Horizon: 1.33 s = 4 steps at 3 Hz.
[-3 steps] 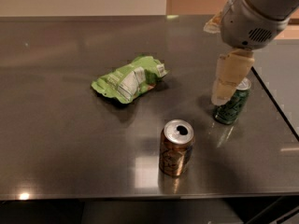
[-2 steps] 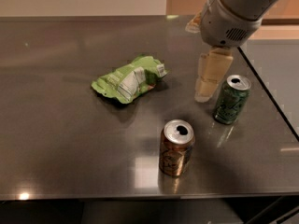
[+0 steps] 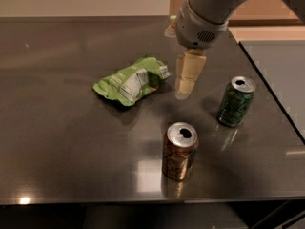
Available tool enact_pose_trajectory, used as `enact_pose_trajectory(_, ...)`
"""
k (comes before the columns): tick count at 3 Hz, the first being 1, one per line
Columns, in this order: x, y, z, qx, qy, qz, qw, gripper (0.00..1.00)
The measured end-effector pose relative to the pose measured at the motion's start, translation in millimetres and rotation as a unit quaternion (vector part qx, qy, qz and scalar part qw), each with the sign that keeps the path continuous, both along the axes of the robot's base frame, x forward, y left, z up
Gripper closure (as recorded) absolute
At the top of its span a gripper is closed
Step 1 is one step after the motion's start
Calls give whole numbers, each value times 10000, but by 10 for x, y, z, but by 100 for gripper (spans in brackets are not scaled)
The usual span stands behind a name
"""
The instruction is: Pick green rice chip bag
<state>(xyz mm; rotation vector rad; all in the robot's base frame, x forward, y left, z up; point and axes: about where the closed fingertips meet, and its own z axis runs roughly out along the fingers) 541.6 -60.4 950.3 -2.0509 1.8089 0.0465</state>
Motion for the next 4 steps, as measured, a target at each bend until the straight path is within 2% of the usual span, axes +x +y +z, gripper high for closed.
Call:
enact_pose_trajectory(1, 172, 210, -122, 10, 107, 193, 9998, 0)
enact_pose_trajectory(4, 642, 745, -516, -358, 246, 512, 9977, 0)
